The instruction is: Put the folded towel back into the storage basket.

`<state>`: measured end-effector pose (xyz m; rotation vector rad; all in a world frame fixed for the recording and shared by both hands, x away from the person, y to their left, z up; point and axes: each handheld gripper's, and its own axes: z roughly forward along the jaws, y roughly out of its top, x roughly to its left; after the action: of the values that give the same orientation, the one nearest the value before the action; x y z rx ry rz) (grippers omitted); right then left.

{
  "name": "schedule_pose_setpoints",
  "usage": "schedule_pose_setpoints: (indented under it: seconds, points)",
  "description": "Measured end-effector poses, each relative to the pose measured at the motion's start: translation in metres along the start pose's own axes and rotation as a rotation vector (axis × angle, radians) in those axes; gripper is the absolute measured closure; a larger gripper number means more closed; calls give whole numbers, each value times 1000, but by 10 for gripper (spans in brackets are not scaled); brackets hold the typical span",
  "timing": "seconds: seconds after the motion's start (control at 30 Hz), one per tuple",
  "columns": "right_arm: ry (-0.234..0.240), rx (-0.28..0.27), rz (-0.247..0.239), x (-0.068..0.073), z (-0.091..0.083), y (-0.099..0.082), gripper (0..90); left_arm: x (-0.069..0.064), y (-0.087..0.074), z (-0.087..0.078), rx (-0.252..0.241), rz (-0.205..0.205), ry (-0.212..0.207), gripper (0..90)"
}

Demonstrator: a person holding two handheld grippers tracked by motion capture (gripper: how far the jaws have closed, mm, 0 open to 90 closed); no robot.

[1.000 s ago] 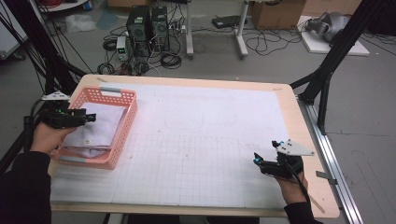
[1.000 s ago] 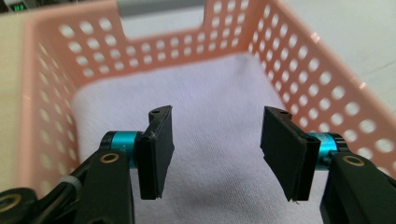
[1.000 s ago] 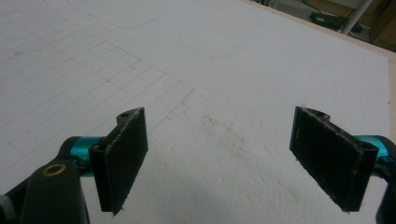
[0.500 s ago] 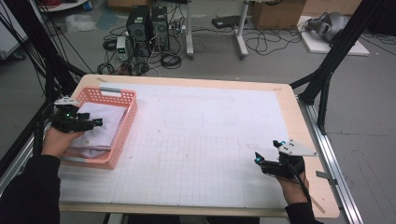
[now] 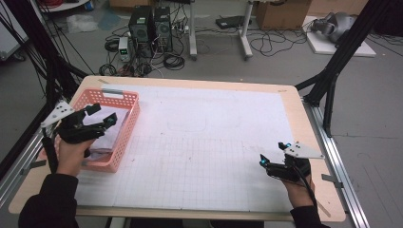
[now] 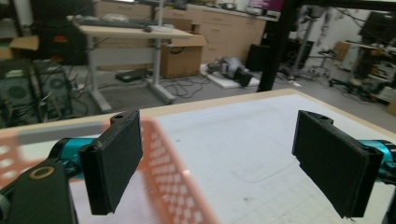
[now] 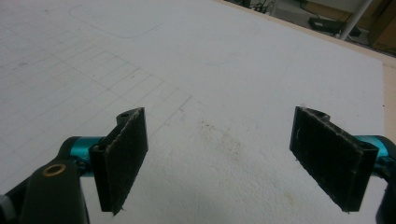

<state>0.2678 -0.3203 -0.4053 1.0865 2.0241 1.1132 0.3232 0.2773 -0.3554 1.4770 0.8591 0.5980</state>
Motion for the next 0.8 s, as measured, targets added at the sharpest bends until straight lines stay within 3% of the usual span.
schedule_pose_setpoints:
  seconds: [0.13, 0.5, 0.63, 0.8]
  points:
    - [1, -1, 4, -1, 0, 0, 181, -23, -3, 9, -15, 17, -59, 171]
    - [17, -6, 13, 1, 0, 0, 180, -85, -28, 44, 52, 64, -205, 171]
    - [17, -8, 8, 2, 0, 0, 179, -100, -35, 50, 64, 76, -245, 171]
    - [18, -11, 8, 3, -2, 0, 179, -112, -48, 53, 88, 80, -263, 172]
